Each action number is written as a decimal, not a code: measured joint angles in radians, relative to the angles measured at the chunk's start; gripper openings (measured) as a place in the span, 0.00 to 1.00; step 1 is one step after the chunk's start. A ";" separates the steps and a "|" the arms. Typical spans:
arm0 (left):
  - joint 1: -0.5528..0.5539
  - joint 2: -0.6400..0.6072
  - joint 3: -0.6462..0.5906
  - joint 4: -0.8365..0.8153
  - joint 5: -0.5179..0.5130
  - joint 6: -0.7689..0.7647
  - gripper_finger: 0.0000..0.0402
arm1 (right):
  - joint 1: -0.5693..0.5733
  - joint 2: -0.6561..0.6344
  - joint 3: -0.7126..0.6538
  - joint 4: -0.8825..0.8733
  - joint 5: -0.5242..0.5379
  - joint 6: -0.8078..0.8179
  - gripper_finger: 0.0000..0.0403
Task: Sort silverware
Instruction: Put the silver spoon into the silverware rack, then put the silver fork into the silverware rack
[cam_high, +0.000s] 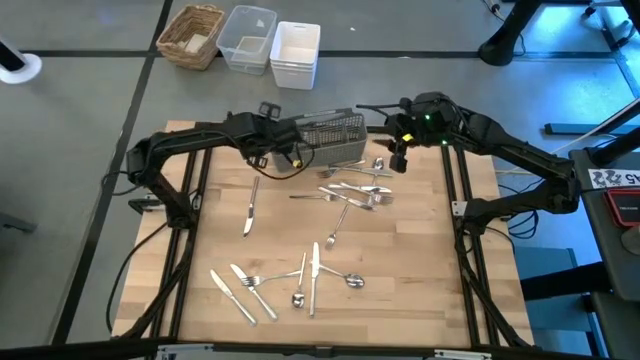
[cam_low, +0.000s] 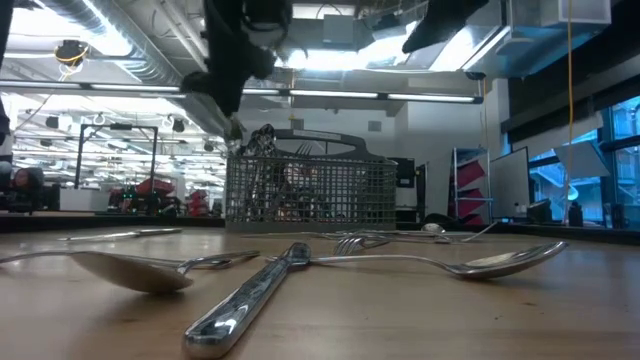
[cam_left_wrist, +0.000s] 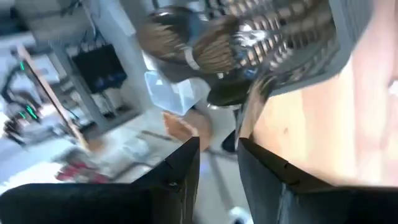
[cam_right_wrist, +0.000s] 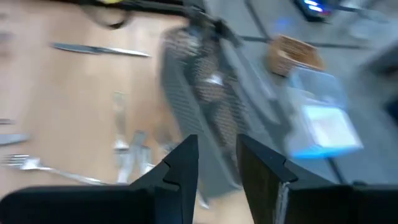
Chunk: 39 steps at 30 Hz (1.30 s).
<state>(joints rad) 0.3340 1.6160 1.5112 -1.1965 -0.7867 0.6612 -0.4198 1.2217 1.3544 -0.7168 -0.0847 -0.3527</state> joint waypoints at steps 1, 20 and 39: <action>-0.001 -0.016 0.000 0.000 0.017 -0.052 0.26 | 0.000 0.000 0.000 0.000 -0.043 -0.001 0.28; -0.132 -0.120 0.000 0.004 0.321 -0.922 0.26 | 0.006 0.267 0.000 -0.054 -0.534 -0.271 0.28; -0.488 -0.127 0.000 -0.072 0.251 -1.561 0.26 | 0.289 0.501 0.000 -0.043 -0.443 -0.600 0.28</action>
<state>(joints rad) -0.1540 1.4891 1.5109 -1.2686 -0.5353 -0.8996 -0.1310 1.7227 1.3540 -0.7600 -0.5279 -0.9529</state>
